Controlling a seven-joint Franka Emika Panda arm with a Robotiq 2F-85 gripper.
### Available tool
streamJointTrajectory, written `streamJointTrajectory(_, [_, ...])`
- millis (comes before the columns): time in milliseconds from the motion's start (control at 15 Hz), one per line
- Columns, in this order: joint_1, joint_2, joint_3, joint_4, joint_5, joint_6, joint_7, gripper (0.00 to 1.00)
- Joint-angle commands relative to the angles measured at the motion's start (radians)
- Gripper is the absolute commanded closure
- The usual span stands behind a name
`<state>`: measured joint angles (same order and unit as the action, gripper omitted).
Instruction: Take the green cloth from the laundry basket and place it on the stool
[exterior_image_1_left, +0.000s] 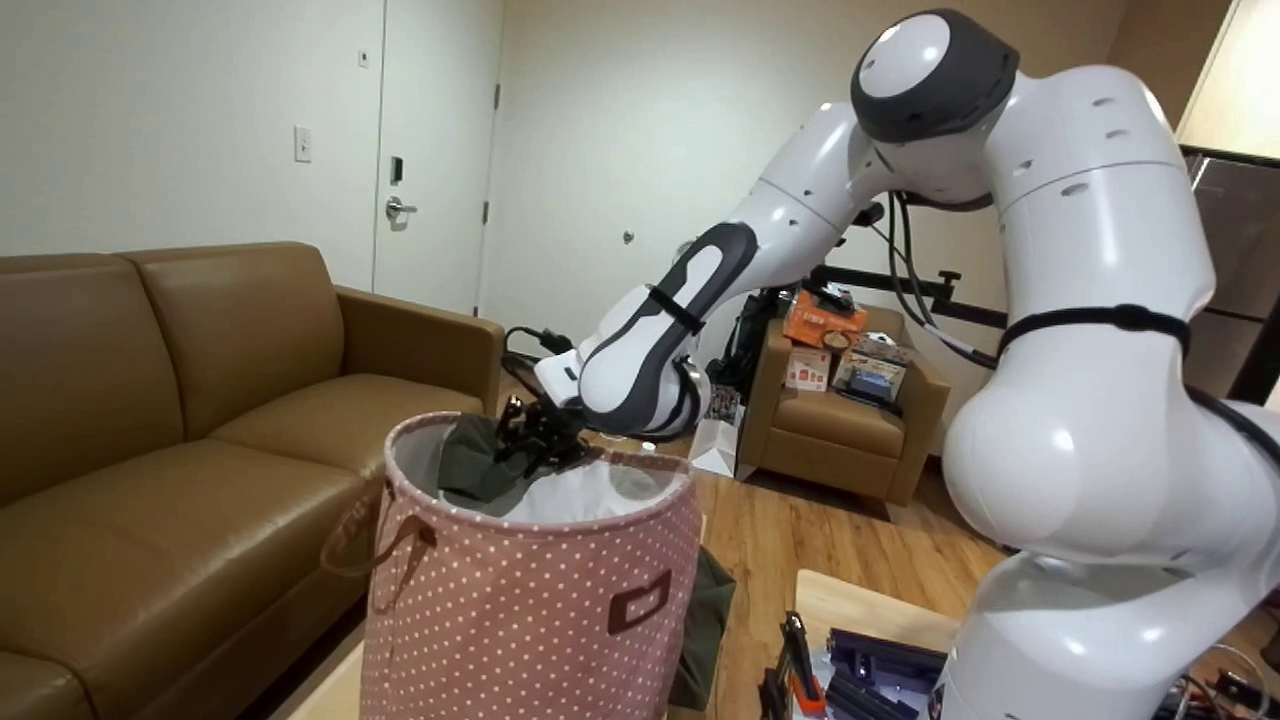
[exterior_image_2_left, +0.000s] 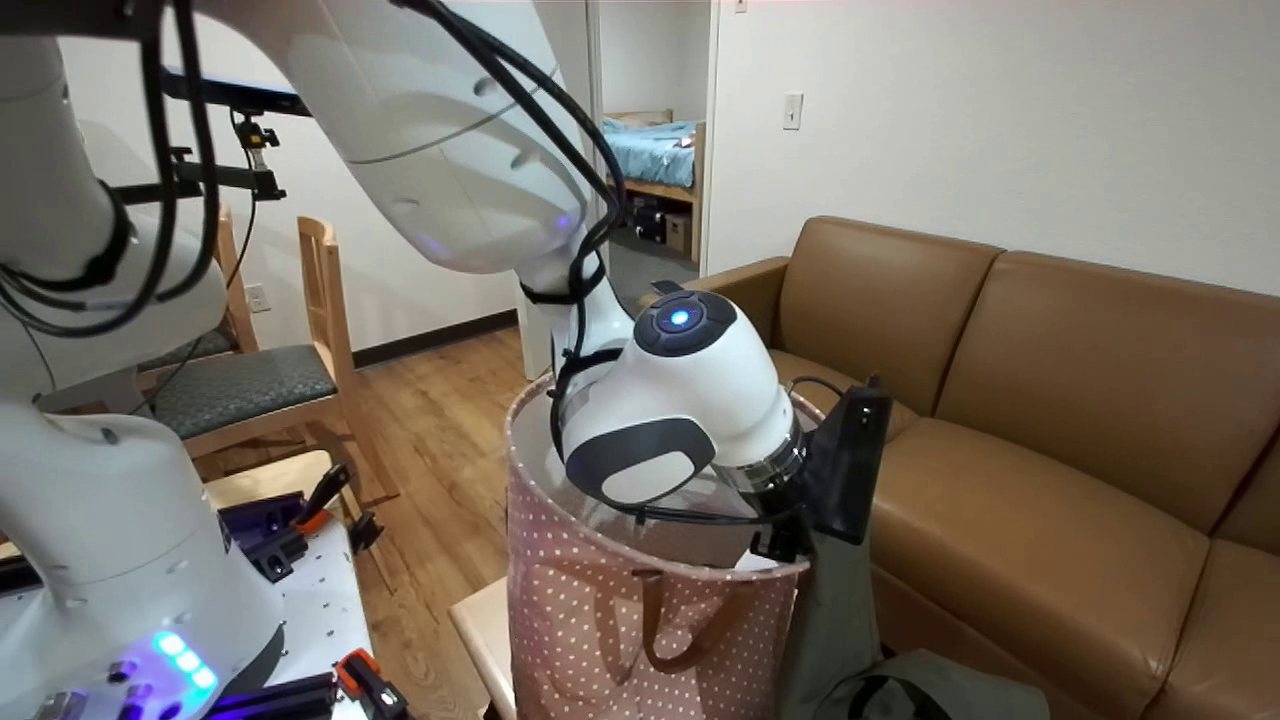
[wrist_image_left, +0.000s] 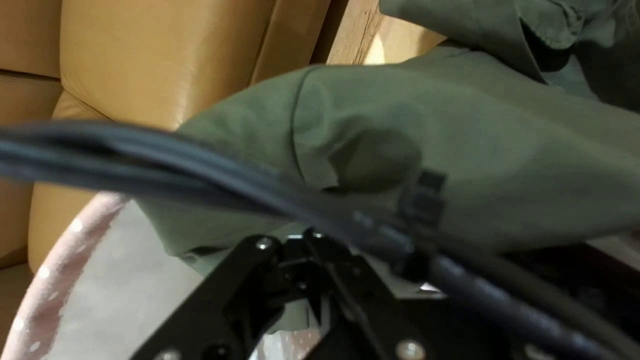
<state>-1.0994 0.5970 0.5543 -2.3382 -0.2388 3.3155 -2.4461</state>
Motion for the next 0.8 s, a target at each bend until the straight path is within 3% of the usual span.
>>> streamJointTrajectory(0, [-0.024, 0.04, 0.024, 0.023, -0.008, 0.025, 0.013, 0.8])
streamJointTrajectory(200, [-0.049, 0.039, 0.051, 0.027, 0.0, 0.027, 0.029, 0.96])
streamJointTrajectory(400, [-0.126, 0.031, 0.132, 0.025, 0.005, -0.009, 0.071, 1.0])
streamJointTrajectory(733, [-0.486, 0.112, 0.465, 0.063, -0.017, -0.211, 0.168, 0.98])
